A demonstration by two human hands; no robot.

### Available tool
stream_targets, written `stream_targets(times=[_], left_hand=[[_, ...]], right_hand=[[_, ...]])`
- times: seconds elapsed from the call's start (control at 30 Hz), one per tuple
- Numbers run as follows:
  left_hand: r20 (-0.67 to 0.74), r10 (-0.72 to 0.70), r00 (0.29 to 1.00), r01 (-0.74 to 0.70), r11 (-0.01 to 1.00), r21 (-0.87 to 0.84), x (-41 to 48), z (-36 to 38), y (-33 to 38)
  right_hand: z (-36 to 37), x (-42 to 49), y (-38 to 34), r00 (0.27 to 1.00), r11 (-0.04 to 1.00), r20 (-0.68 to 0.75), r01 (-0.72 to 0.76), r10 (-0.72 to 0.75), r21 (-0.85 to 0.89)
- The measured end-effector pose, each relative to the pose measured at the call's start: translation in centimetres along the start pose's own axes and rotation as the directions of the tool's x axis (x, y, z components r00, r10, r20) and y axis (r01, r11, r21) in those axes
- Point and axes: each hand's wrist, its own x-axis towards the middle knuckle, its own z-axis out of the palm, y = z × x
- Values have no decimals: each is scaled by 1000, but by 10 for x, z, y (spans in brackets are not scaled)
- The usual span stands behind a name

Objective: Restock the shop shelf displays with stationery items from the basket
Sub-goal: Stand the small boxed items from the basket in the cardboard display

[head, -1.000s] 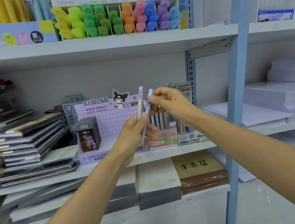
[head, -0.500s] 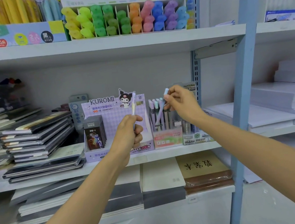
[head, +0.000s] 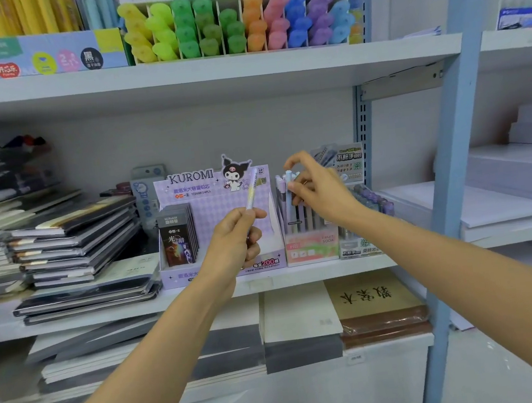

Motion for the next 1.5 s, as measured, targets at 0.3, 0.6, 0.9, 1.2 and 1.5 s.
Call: stream_targets(times=[0.3, 0.6, 0.9, 1.2, 1.5], left_hand=[[18, 11, 1000, -11, 1000, 18, -4, -4, -1], [76, 34, 997, -39, 998, 56, -5, 3, 1], [-187, 8, 982, -80, 922, -379, 3, -5, 7], [-229, 204, 952, -272, 908, -318, 3, 15, 12], [-144, 375, 916, -368, 927, 73, 4, 33, 16]], right_hand=[[10, 1, 9, 997, 983, -78, -35, 21, -181], [-11, -2, -27, 989, 896, 148, -51, -17, 441], [-26, -9, -13, 985, 746, 135, -173, 112, 644], [-29, -22, -9, 939, 900, 339, -197, 59, 390], [-27, -16, -44, 989, 959, 137, 12, -53, 282]])
